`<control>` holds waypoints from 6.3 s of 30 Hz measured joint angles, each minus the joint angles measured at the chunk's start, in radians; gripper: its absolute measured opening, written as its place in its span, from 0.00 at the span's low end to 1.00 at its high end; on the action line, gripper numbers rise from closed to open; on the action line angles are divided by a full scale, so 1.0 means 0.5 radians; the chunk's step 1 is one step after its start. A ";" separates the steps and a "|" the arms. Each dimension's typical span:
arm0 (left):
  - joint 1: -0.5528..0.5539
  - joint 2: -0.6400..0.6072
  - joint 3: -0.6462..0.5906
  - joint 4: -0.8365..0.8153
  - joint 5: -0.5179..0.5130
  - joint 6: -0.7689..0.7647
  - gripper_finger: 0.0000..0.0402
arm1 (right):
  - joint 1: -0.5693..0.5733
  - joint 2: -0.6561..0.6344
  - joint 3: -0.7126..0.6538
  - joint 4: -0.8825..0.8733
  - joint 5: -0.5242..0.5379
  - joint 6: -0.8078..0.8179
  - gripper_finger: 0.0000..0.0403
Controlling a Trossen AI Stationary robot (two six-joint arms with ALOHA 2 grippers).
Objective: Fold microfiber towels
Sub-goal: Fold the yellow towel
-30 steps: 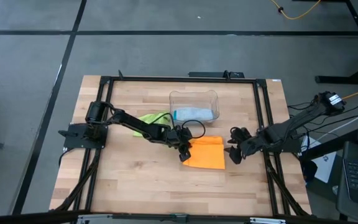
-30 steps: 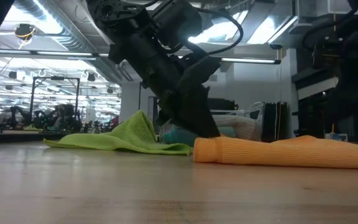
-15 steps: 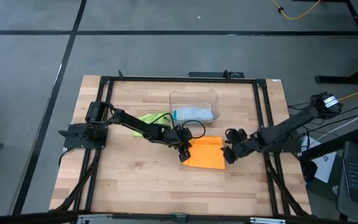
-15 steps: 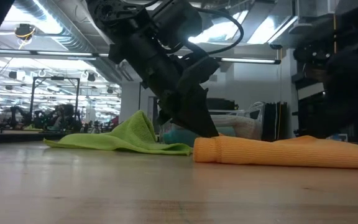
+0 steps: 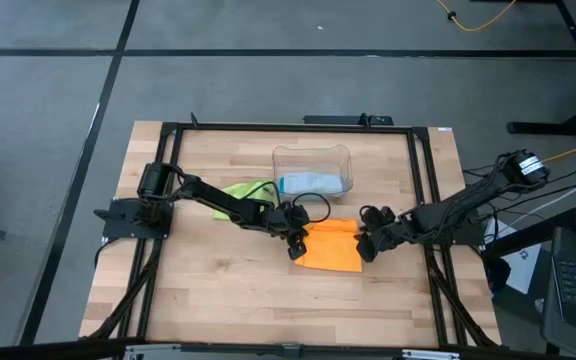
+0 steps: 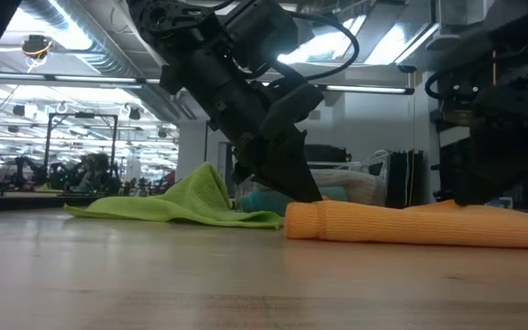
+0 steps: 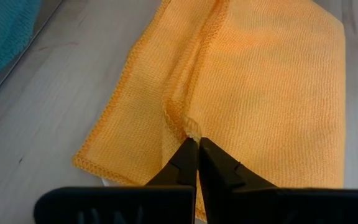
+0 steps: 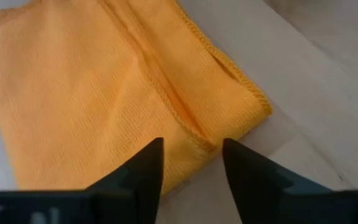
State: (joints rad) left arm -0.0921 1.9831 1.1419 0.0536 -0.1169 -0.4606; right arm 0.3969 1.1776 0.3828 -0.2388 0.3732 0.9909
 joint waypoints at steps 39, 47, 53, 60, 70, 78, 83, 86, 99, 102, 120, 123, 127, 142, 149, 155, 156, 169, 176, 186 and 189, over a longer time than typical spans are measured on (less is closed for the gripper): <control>-0.030 -0.011 0.243 -0.296 -0.498 0.106 0.00 | -0.004 0.021 0.337 -0.313 0.455 -0.587 0.01; -0.046 -0.011 0.243 -0.295 -0.613 0.156 0.00 | -0.004 0.021 0.337 -0.310 0.645 -0.692 0.01; -0.044 -0.011 0.339 -0.367 -0.708 0.198 0.00 | -0.005 0.021 0.338 -0.310 0.718 -0.697 0.01; -0.042 -0.011 0.504 -0.696 -0.847 0.260 0.00 | -0.005 0.021 0.338 -0.324 0.842 -0.747 0.01; 0.027 -0.011 0.433 -0.764 -0.823 0.195 0.00 | -0.035 0.021 0.338 -0.473 0.880 -0.579 0.01; 0.037 -0.011 0.432 -0.762 -0.816 0.195 0.00 | -0.107 0.084 0.338 -0.471 0.848 -0.575 0.01; 0.037 -0.011 0.431 -0.748 -0.814 0.195 0.00 | -0.155 0.220 0.338 -0.467 0.823 -0.576 0.01; 0.042 -0.011 0.431 -0.744 -0.745 0.195 0.00 | -0.177 0.282 0.338 -0.465 0.823 -0.576 0.02; 0.109 0.060 0.430 -0.736 -0.648 0.159 0.01 | -0.215 0.340 0.337 -0.444 0.768 -0.608 0.05; 0.109 0.063 0.429 -0.749 -0.643 0.154 0.06 | -0.220 0.340 0.337 -0.444 0.738 -0.641 0.09; 0.043 -0.185 0.433 -0.802 -0.638 0.094 0.19 | -0.223 0.333 0.699 -0.945 0.647 -0.744 0.23; 0.005 -0.206 0.430 -0.836 -0.618 0.089 0.19 | -0.223 0.334 0.727 -0.936 0.417 -0.746 0.24; -0.051 -0.208 0.430 -0.852 -0.528 0.087 0.19 | -0.206 0.335 0.727 -0.909 0.129 -0.745 0.24; -0.202 -0.177 0.430 -0.847 -0.508 0.104 0.19 | 0.004 0.335 0.727 -0.745 0.147 -0.682 0.24; -0.225 -0.178 0.430 -0.800 -0.518 0.331 0.19 | 0.004 0.335 0.727 -0.676 0.108 -0.791 0.24; -0.208 -0.171 0.430 -0.784 -0.530 0.465 0.27 | 0.004 0.335 0.727 -0.643 0.105 -0.809 0.32; -0.204 -0.171 0.430 -0.784 -0.528 0.465 0.30 | 0.004 0.335 0.727 -0.641 0.108 -0.830 0.34; -0.143 -0.067 0.430 -0.747 -0.414 0.509 0.52 | 0.002 0.336 0.727 -0.630 0.241 -0.829 0.63; -0.149 -0.067 0.430 -0.646 -0.412 0.521 0.52 | 0.058 0.336 0.726 -0.608 0.011 -0.940 0.61; -0.223 0.016 0.431 -0.566 -0.360 0.741 0.52 | 0.226 0.337 0.588 -0.501 0.083 -1.274 0.61; -0.254 0.087 0.426 -0.574 -0.363 0.930 0.52 | 0.229 0.338 0.467 -0.394 0.143 -1.314 0.61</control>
State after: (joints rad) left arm -0.2193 2.0267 1.3552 -0.2335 -0.2986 0.0045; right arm 0.5116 1.3464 0.6164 -0.4356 0.4448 0.3337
